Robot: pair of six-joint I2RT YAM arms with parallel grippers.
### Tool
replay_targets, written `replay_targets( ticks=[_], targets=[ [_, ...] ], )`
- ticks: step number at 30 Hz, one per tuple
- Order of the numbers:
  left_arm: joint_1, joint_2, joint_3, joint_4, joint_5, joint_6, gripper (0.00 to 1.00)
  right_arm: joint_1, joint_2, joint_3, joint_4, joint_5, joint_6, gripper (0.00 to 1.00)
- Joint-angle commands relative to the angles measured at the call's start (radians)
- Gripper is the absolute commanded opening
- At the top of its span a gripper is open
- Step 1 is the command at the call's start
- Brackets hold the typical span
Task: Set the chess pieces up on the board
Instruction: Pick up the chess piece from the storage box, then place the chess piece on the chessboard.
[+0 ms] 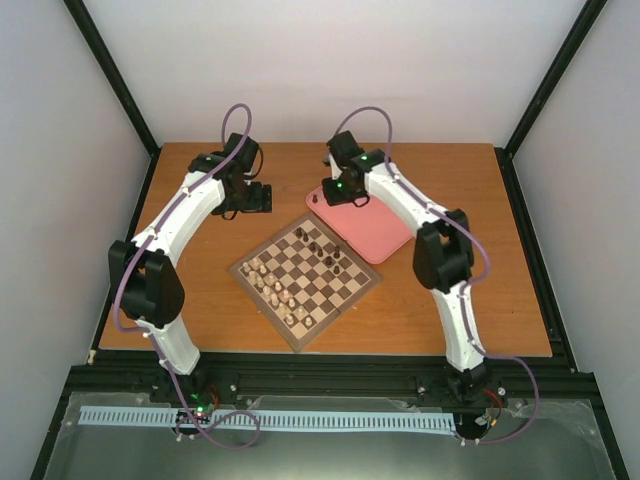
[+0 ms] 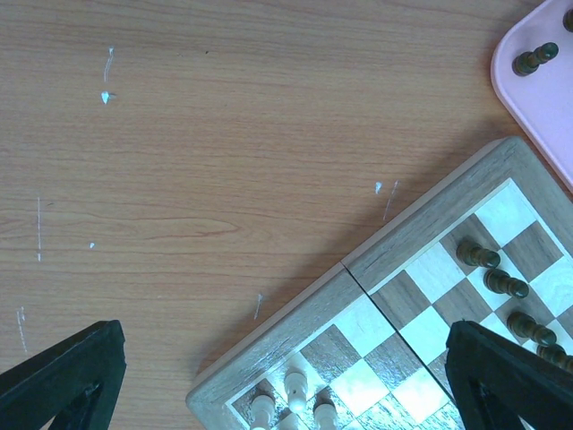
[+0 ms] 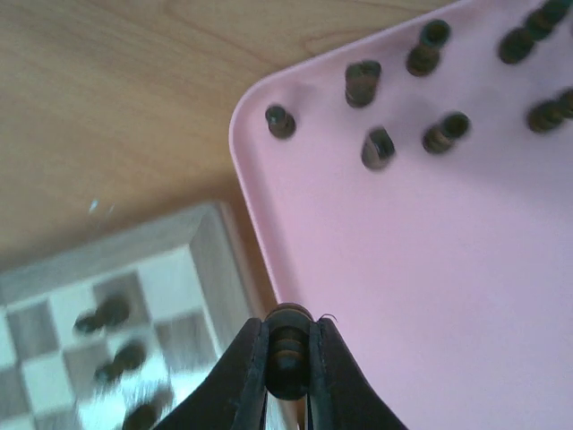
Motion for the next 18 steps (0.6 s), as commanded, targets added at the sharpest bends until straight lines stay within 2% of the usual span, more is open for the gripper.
replay_targets(
  ticks=[1,9,13,18],
  targets=[
    [0.007,-0.011,0.016,0.008,0.01,0.014,1.0,0.008,-0.206,-0.215,-0.011,0.039,-0.035,0.04],
    [0.008,-0.018,0.009,0.023,0.013,0.015,1.0,0.063,-0.539,-0.686,-0.002,0.073,-0.056,0.04],
    [0.007,-0.02,0.006,0.03,0.021,0.013,1.0,0.121,-0.628,-0.813,0.003,0.068,-0.033,0.04],
    [0.007,-0.018,0.003,0.038,0.022,0.019,1.0,0.189,-0.661,-0.884,0.023,0.068,-0.007,0.04]
  ],
)
